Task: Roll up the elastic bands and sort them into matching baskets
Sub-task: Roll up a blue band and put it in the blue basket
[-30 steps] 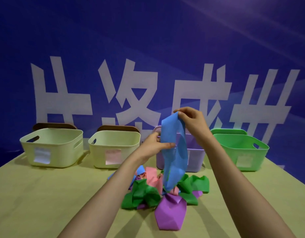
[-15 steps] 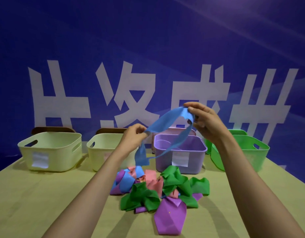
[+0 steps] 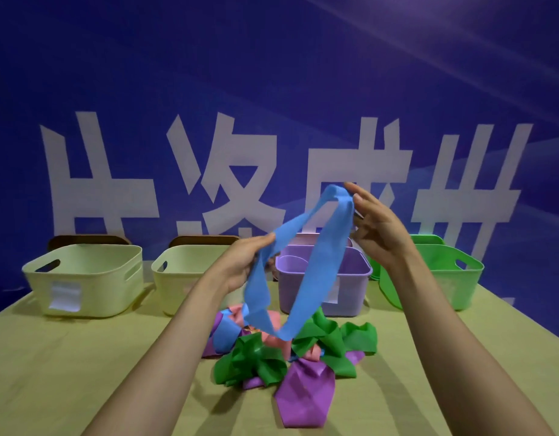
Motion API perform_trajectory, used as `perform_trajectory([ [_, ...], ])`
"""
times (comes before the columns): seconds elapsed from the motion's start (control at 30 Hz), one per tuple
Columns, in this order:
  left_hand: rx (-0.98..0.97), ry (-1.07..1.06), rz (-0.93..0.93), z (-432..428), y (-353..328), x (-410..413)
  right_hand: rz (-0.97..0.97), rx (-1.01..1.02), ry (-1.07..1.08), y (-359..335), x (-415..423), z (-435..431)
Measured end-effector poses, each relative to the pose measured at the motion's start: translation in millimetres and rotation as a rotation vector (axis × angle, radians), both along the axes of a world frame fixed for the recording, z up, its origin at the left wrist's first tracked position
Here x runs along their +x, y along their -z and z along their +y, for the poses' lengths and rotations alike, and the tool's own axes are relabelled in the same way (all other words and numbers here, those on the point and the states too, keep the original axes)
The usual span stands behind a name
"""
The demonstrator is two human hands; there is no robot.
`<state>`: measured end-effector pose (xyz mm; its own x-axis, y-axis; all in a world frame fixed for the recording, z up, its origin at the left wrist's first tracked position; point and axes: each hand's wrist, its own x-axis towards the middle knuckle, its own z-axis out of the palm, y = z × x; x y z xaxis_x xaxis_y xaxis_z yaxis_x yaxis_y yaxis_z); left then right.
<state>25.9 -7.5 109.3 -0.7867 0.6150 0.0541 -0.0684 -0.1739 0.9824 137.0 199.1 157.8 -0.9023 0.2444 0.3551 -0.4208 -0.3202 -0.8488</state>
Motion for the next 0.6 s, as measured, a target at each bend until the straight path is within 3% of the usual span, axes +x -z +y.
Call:
perform_trajectory([
  [0.33, -0.154, 0.131, 0.122, 15, 6, 5, -0.011, 0.35, 0.021, -4, -1, -11],
  [0.4, -0.212, -0.074, 0.256, 18, 5, 3, -0.062, 0.615, 0.164, -7, -1, -8],
  [0.5, -0.172, -0.4, 0.454, 24, 5, -2, -0.156, 1.075, 0.583, -9, -5, -4],
  [0.53, -0.186, -0.388, 0.497, 24, 5, -1, -0.14, 1.099, 0.693, -8, -7, -5],
  [0.6, -0.262, -0.171, 0.529, 24, 5, 8, -0.081, 1.016, 0.776, -6, -10, -9],
])
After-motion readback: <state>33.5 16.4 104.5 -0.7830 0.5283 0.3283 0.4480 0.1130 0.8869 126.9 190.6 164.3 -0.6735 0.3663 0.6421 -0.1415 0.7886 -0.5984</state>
